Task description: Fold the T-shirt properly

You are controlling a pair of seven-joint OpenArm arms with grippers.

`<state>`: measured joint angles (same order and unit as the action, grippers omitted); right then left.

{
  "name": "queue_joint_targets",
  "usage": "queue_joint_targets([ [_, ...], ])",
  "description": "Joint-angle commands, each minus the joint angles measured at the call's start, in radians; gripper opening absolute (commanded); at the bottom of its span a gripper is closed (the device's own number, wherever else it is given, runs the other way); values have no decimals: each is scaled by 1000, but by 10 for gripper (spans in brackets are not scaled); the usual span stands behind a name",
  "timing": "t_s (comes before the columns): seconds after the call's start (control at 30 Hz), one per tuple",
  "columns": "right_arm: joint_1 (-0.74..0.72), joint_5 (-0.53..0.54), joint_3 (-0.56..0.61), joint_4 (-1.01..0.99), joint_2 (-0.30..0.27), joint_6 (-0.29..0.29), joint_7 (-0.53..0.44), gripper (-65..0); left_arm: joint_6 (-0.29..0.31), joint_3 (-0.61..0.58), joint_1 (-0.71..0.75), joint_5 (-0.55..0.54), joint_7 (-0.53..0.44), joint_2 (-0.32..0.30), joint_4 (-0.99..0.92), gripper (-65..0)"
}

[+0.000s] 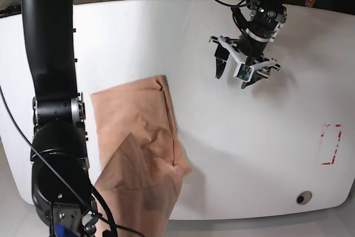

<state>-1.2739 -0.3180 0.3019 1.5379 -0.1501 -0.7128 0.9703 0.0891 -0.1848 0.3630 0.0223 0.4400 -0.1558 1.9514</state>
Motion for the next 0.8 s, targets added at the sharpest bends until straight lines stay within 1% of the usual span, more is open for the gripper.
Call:
queue_joint_targets([
  [0.0, -32, -48, -5, -17, 25, 15, -14, -650, -2, -54, -65, -2, 12, -1, 16, -258],
  [0.07, -32, -77, -5, -21, 43, 15, -18, -650, -2, -103, -111, -2, 15, 3, 1, -244],
  [0.13, -32, -86, -5, -21, 53, 15, -20, -650, -2, -146, -149, -2, 15, 6, -31, -196],
  [0.2, -32, -94, -5, -21, 66, 15, -20, -650, -7, -193, -206, -2, 15, 9, -83, -124],
  [0.3, -32, -94, -7, -21, 70, 15, -20, -650, -7, -233, -284, -2, 15, 48, -186, -63],
  [0.37, -32, -94, -7, -21, 70, 15, -20, -650, -5, -236, -325, -6, 15, 68, -244, -49],
  [0.53, -32, -96, -7, -20, 70, 15, -20, -650, -4, -238, -421, -8, 15, 152, -406, -26],
  [0.77, -32, -96, -8, -20, 65, 15, -18, -650, -2, -253, -511, -9, 10, 232, -582, -28],
])
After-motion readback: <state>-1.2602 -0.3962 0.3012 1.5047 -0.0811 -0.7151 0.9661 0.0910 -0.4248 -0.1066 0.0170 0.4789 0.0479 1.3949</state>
